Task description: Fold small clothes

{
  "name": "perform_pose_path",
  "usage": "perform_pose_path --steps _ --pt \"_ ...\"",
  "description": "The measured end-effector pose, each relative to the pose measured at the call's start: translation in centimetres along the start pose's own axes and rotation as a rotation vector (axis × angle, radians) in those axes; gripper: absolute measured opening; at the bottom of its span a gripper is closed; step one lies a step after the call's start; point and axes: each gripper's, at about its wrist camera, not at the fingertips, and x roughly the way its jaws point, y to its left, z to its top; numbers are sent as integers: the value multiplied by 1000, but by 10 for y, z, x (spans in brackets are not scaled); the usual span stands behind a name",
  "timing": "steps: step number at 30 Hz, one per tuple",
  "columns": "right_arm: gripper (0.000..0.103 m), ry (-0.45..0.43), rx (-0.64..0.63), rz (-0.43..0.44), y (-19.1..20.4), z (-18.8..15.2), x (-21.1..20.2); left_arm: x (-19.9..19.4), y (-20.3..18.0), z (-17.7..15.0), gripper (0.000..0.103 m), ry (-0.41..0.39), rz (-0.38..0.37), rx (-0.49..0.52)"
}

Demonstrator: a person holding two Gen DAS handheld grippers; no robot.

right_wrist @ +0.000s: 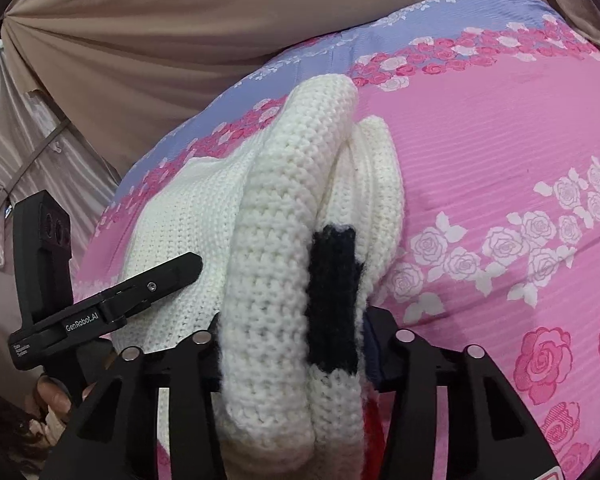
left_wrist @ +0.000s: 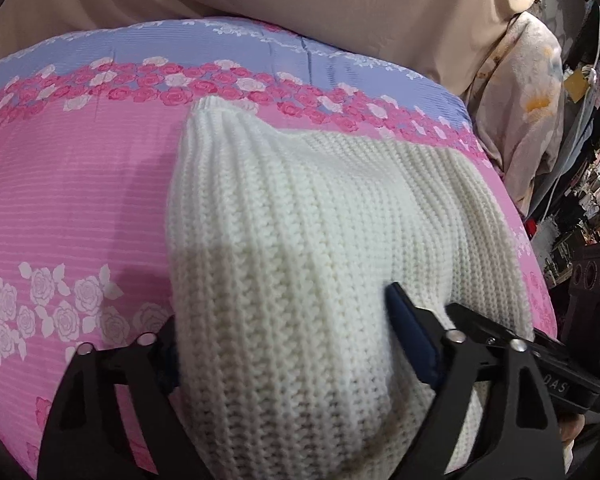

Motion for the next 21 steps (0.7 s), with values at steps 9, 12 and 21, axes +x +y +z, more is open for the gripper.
perform_pose_path --steps 9,12,21 --pt "39 -227 -106 7 77 28 -67 -96 -14 46 46 -232 -83 159" --pt "39 -337 -163 57 113 57 -86 -139 -9 74 46 -353 -90 210" --pt "44 -423 -261 160 202 152 -17 -196 60 165 55 -555 63 253"
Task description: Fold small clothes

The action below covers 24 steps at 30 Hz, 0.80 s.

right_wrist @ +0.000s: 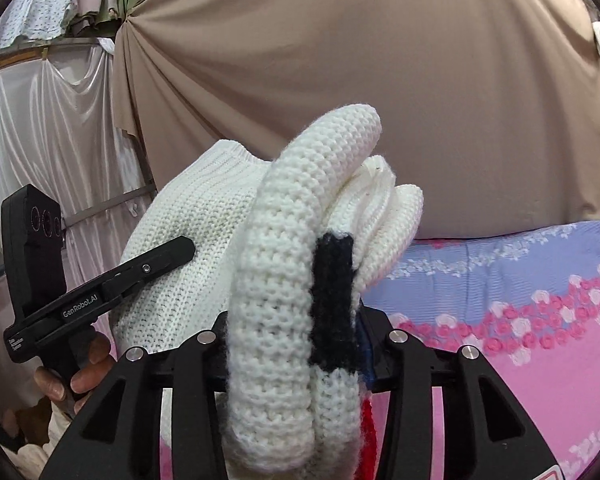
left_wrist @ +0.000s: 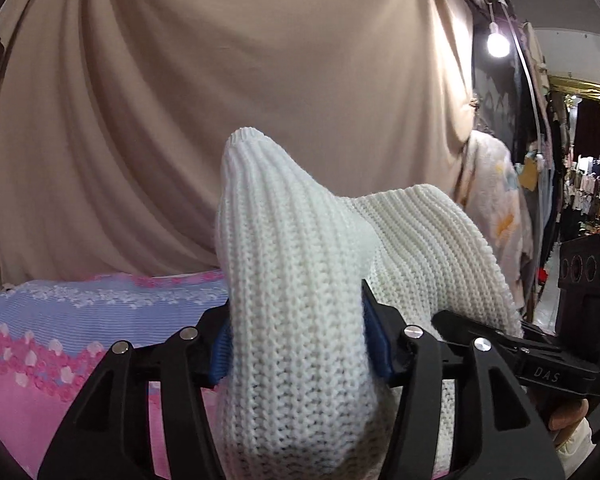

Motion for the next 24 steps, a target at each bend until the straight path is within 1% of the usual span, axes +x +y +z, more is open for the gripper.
perform_pose_path --steps 1,2,3,4,5,6,7,8,9,10,11,13,14,15,16,17,19,20,21,23,24 --pt "46 23 18 4 -5 -2 23 15 17 -2 59 19 29 -10" --pt "50 68 37 9 -13 -9 53 31 32 -7 64 45 44 -18" --pt "52 116 60 -7 -24 -20 84 52 49 -17 67 78 75 -25" --pt "53 159 82 -38 -35 -31 109 69 64 -30 75 100 115 -41" --pt "54 224 113 -94 -49 -49 137 91 82 -49 79 135 167 -57" --pt "47 273 134 -155 -61 -64 156 112 100 -69 79 192 233 -71" --pt "45 307 153 -204 -70 -75 166 125 113 -85 76 249 279 -85" --pt "44 319 178 -203 -76 -84 168 134 128 -103 72 315 284 -108" --pt "44 303 193 -174 -77 -87 165 133 136 -113 72 334 258 -136" --pt "44 295 184 -180 -77 -86 162 129 144 -118 73 330 244 -158" --pt "44 291 161 -194 -73 -82 162 123 149 -121 76 319 235 -171" --pt "46 291 144 -187 -70 -71 167 118 156 -119 79 304 208 -192" --pt "46 294 142 -177 -68 -64 174 118 158 -117 80 303 183 -213" --pt "46 301 134 -171 -65 -62 182 119 158 -114 81 310 139 -236" --pt "46 308 122 -172 -64 -61 191 124 156 -114 81 333 100 -255" --pt "46 330 99 -183 -62 -62 204 129 156 -115 81 353 80 -262" --pt "46 414 75 -201 -67 -68 232 137 150 -125 81 394 37 -253" --pt "37 442 76 -200 -71 -71 243 139 148 -129 81 410 44 -243" --pt "18 444 79 -178 -72 -70 244 142 144 -134 81 427 48 -227" --pt "15 373 104 -105 -70 -57 225 139 140 -138 81 433 60 -215" --pt "14 330 113 -73 -70 -50 213 133 138 -139 81 425 50 -212"
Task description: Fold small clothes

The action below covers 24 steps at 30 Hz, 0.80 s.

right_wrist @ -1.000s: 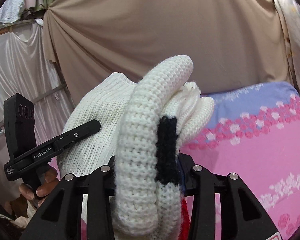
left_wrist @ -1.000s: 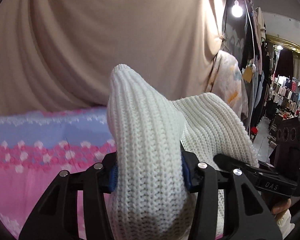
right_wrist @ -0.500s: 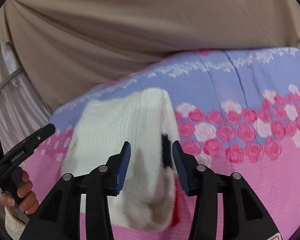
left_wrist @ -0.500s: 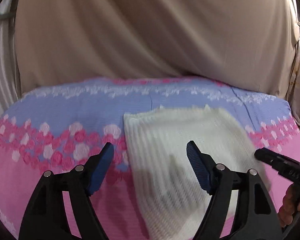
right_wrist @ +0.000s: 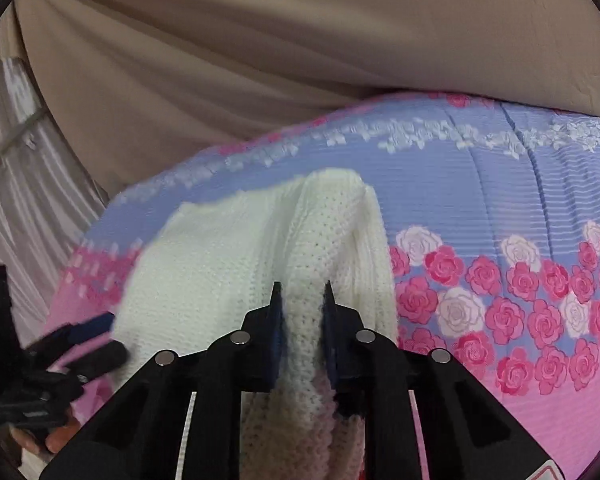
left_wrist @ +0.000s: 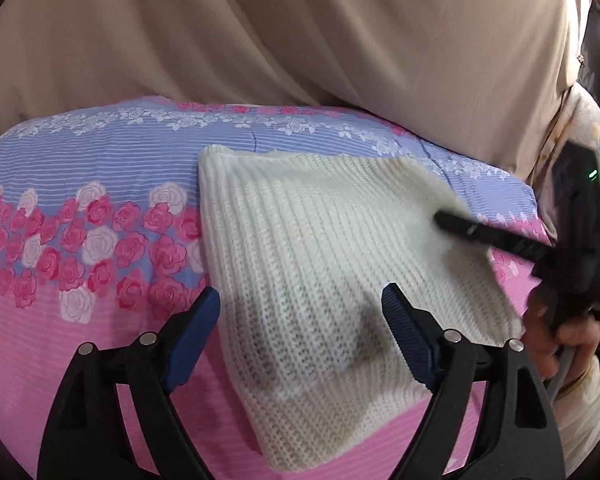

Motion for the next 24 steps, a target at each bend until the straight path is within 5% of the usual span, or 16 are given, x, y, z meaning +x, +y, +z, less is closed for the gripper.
perform_pose_path --steps 2,5,8,13,18,20,21,24 --pt "14 -38 0 -8 -8 2 -11 -9 -3 -7 81 -3 -17 10" --pt "17 118 -14 -113 -29 -16 34 -16 -12 -27 81 33 -30 20" --pt "22 58 30 -77 -25 -19 7 -24 -26 -55 81 68 -26 61" --pt "32 24 11 12 -9 -52 -55 -30 -32 -88 81 76 37 58" --pt "48 87 0 -30 -10 -94 -53 -12 -30 -99 80 97 147 43" --pt "43 115 17 -44 -14 -98 -41 -9 -27 -97 73 75 243 60" --pt "24 121 14 -42 -12 -98 -39 -11 -24 -94 73 63 260 56" --pt "16 36 -5 15 3 -91 -59 -20 -9 -86 73 25 292 9"
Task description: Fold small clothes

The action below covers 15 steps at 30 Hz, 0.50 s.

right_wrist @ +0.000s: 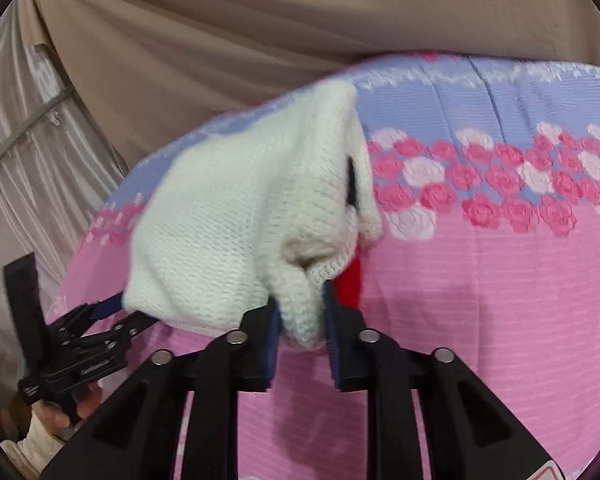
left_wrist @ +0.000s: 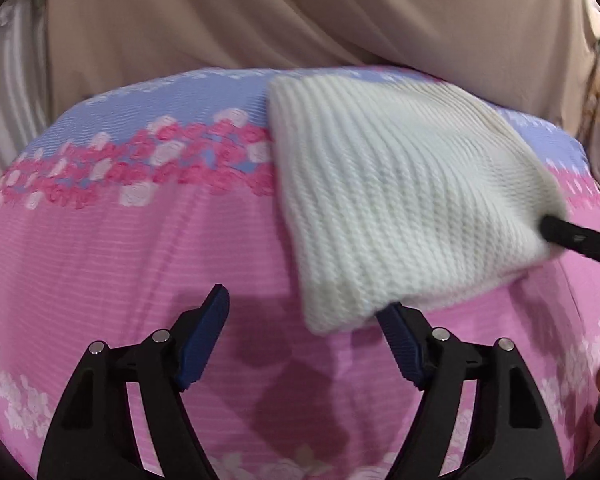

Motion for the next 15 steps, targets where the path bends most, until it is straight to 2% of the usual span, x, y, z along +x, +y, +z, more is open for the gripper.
perform_pose_path --steps 2,3,5,6,8,11,15 --pt "15 -54 -23 4 8 2 -14 -2 10 1 73 -16 34 -23" --pt "15 -42 -23 -7 6 -1 -10 0 12 1 73 -11 39 -27" --pt "15 66 4 -73 -9 -14 21 11 17 -3 73 28 44 -41" --pt "13 97 23 -66 -15 -21 32 13 18 -3 73 24 42 -47" --pt "14 84 35 -47 -16 -23 27 8 16 -3 73 18 54 -31" --pt "23 52 15 -80 -10 -17 8 -8 13 -6 73 17 38 -14" --pt "25 -38 -14 -123 0 -8 -24 -56 17 -6 72 -58 7 -11"
